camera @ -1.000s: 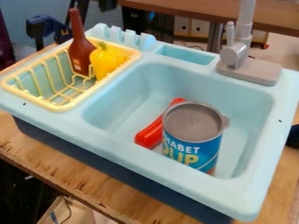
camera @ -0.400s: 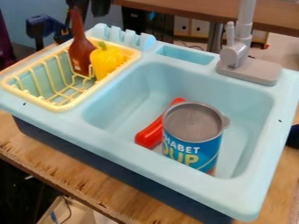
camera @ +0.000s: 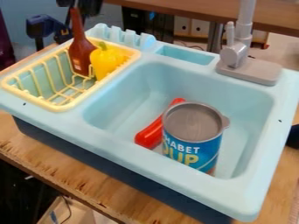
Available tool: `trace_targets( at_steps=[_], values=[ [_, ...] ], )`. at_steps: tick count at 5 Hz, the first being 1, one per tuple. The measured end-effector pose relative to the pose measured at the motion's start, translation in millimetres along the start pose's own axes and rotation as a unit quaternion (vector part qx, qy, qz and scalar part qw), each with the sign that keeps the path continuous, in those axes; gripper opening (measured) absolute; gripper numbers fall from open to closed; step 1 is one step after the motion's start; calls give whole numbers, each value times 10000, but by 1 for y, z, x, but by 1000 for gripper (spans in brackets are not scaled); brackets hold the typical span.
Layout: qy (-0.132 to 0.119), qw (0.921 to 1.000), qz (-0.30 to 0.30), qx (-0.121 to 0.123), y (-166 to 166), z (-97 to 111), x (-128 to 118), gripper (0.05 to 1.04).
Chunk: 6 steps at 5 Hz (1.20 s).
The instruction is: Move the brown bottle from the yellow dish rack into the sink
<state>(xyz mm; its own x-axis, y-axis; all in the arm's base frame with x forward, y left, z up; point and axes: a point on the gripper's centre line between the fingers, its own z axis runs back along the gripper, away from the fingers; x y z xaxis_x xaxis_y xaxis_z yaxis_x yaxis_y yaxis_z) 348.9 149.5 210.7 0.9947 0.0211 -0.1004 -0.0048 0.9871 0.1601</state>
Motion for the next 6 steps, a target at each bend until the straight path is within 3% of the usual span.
trace_targets(
  at_steps=[1,2,4,5,6],
  values=[
    [-2,10000,68,2,2,-3,1,1001],
    [170,9998,55,-62,1,-16,3,940],
    [-5,9994,172,-304,-10,-29,5,394],
    [-301,9981,407,-342,-5,-12,-4,360],
    [-272,9969,728,-86,5,7,-10,360]
  ],
)
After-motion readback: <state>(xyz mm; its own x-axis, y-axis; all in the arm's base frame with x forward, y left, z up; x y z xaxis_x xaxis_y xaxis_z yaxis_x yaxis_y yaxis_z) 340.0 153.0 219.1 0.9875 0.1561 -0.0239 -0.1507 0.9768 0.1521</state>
